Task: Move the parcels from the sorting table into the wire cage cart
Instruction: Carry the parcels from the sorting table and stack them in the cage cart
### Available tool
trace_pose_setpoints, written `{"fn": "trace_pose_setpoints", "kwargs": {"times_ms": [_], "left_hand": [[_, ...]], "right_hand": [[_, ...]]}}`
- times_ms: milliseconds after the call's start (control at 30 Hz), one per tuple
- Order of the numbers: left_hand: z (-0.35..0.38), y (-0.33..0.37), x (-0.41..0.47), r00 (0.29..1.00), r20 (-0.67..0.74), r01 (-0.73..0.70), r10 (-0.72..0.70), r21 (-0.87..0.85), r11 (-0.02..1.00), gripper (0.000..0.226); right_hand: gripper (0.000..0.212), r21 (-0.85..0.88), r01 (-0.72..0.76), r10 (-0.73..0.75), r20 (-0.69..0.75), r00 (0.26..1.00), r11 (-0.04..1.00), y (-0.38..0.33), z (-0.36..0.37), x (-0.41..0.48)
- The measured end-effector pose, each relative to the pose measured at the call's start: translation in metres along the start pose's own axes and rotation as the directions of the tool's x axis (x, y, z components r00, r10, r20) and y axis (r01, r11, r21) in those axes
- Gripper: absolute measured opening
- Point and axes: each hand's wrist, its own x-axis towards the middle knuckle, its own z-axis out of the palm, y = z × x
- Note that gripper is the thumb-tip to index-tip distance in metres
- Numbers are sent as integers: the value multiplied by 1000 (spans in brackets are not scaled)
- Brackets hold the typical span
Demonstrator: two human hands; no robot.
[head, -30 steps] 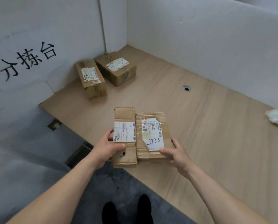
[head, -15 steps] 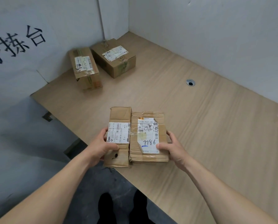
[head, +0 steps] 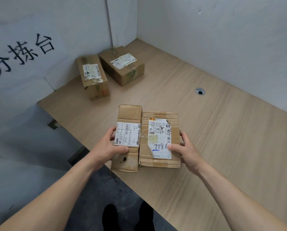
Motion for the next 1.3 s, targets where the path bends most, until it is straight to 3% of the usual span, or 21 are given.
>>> {"fn": "trace_pose_setpoints", "kwargs": {"times_ms": [467,700,1033,1167,1300], "left_hand": [[-61,47,-28,964,-36,-261,263,53,964,95],[-97,50,-56,929,-112,-353,353,22,935,90],[-132,28,-115,872,-330,-379,361,10,925,95],[-126,11,-148,821,-478,-360,313,-8,933,85],[-106,-9,-186,767,-582,-362,269,-46,931,98]], "right_hand": [[76,-19,205,-205,17,979,979,-71,39,-19],[72,-11,305,-303,93,949,952,-102,71,-27],[74,39,348,-343,307,888,937,-124,120,-22],[73,15,364,-336,423,842,931,-129,136,-20],[77,-25,390,-319,528,787,920,-128,145,-24]]}}
